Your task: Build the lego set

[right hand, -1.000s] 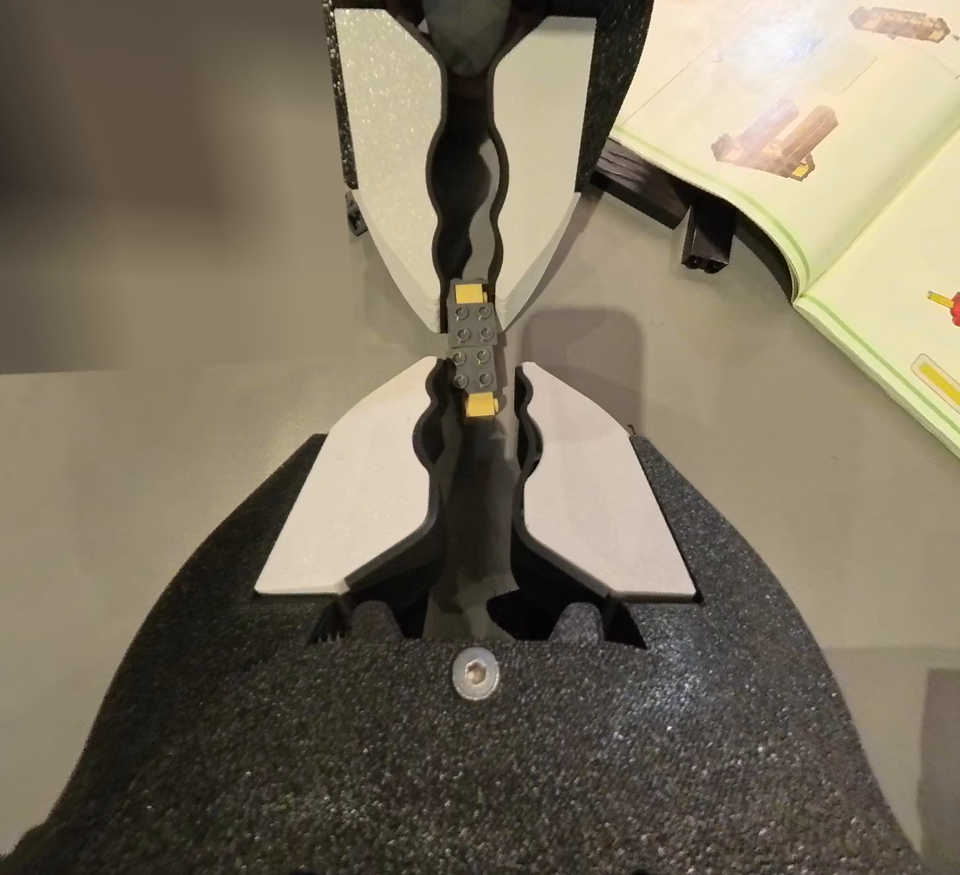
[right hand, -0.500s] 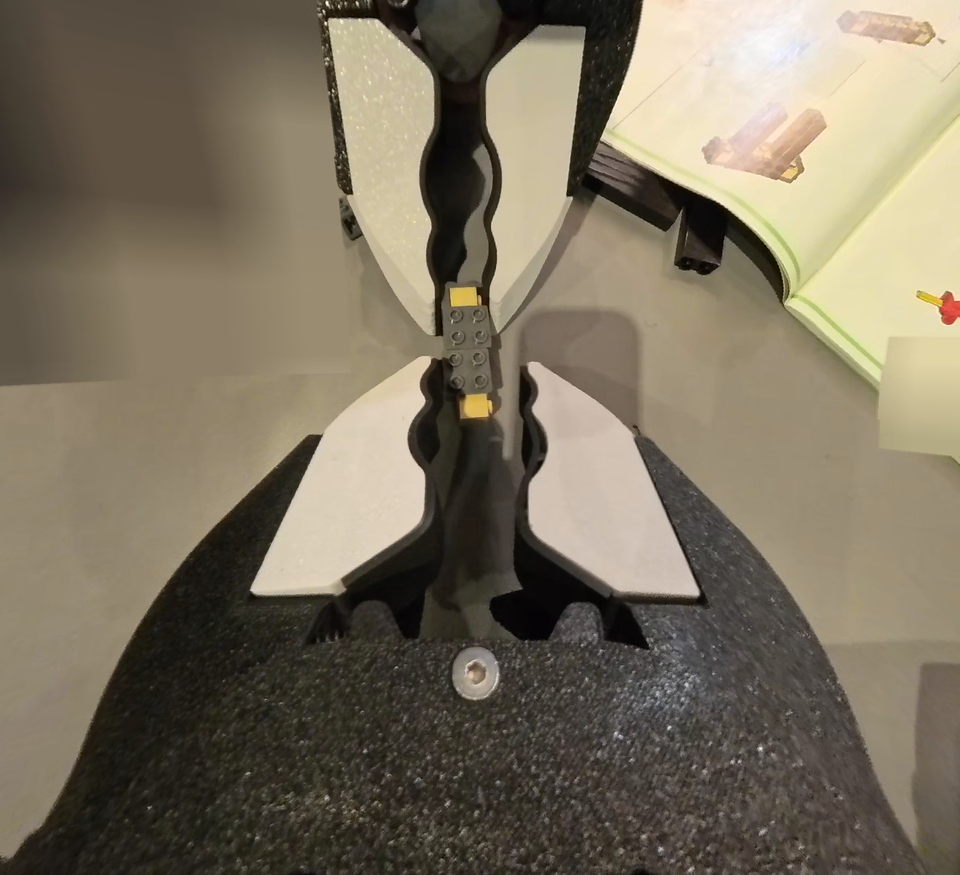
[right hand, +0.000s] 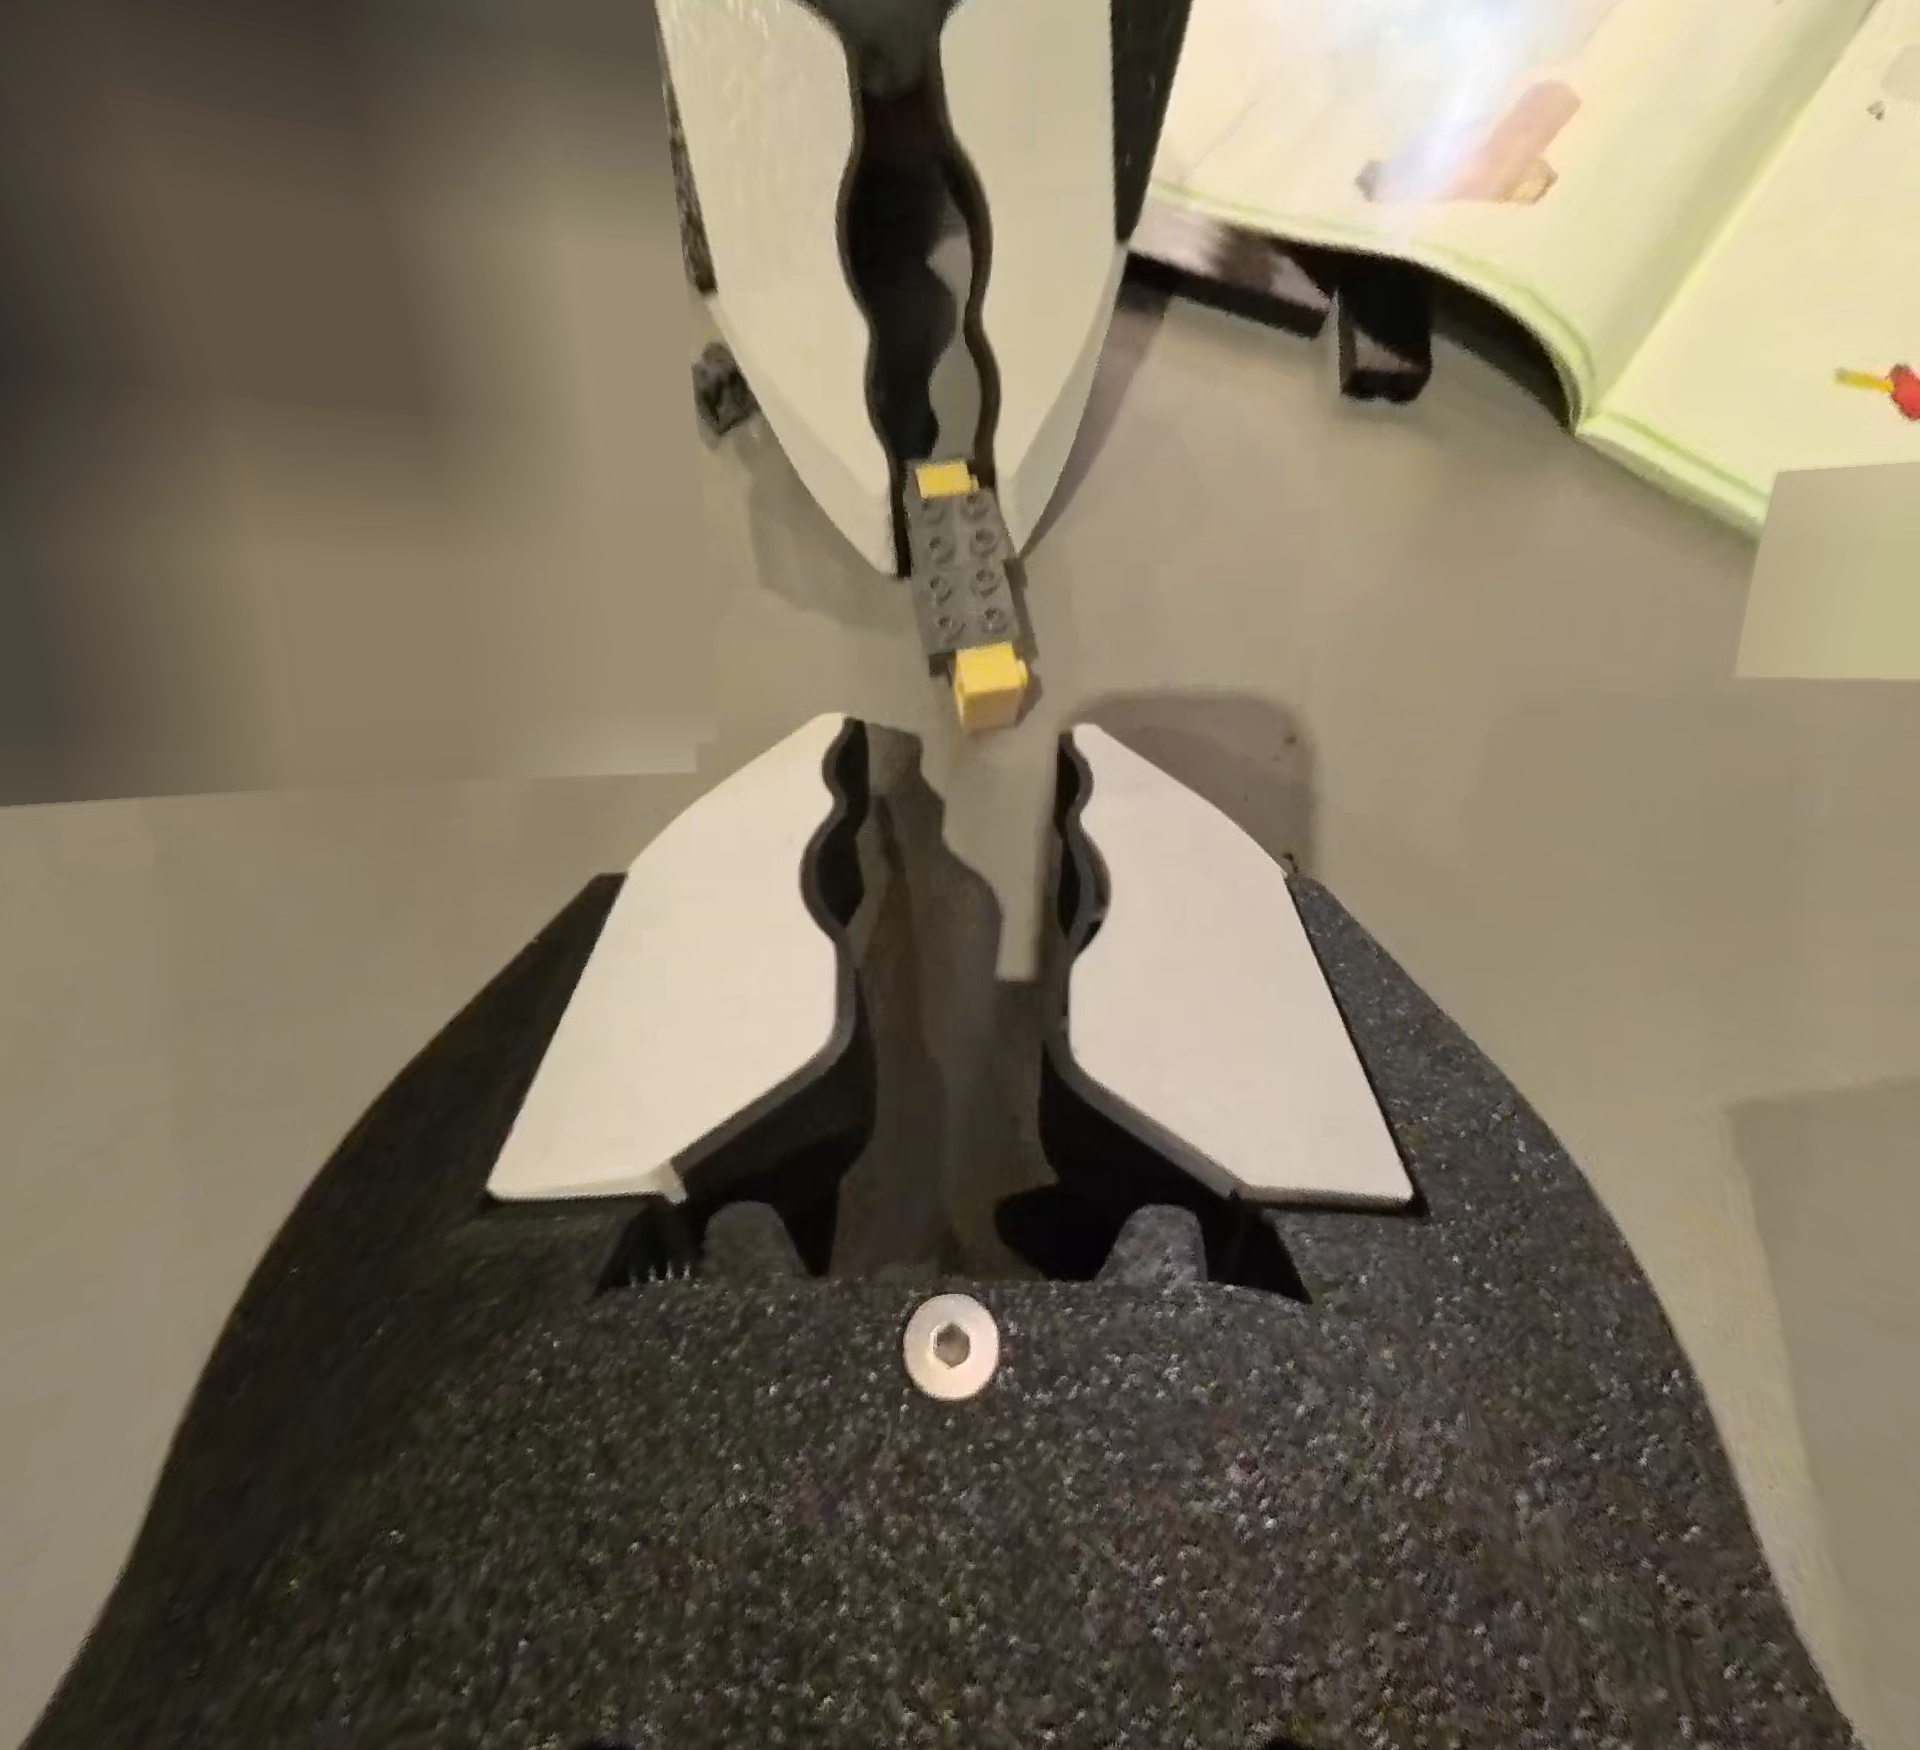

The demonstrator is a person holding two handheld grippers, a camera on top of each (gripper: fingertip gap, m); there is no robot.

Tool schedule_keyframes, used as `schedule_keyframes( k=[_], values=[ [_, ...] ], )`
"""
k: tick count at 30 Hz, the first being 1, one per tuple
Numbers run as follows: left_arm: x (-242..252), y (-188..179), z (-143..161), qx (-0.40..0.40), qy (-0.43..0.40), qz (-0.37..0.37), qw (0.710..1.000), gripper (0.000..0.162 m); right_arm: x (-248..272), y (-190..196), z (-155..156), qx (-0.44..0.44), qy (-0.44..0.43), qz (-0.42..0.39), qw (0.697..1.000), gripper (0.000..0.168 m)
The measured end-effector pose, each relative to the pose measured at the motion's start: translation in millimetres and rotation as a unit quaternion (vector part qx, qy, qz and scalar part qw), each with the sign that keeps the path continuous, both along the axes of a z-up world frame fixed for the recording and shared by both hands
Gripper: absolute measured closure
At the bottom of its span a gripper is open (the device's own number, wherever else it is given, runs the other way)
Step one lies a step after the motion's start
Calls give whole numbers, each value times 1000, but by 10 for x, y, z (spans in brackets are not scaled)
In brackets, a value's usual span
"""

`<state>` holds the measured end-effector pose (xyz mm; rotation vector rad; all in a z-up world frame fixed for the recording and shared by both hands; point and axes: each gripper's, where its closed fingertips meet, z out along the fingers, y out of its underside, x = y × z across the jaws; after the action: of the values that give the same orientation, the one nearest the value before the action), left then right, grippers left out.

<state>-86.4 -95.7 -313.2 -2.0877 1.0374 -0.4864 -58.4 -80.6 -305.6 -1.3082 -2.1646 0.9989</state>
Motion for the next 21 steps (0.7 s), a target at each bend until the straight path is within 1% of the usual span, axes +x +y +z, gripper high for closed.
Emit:
schedule_keyframes(
  k=[2,5,6,12,17,21],
  values=[
    [1,-4,1,-1,-1,-2,1000,145,29,30,-36,6,0,-6,1000,139],
    [3,-11,0,-3,-2,-6,1000,145,-10,38,45,-6,26,-2,1000,152],
    [4,-14,0,-4,-3,-8,1000,145,-16,40,46,-12,25,0,1000,153],
    [10,-29,-1,-6,-4,-17,1000,145,-46,14,40,-27,17,16,999,154],
    [9,-35,-1,-6,-4,-21,1000,145,-40,-19,37,-32,14,28,999,159],
    [14,-44,-1,-5,-4,-26,1000,145,-53,-32,27,-29,12,31,999,158]
  ],
)
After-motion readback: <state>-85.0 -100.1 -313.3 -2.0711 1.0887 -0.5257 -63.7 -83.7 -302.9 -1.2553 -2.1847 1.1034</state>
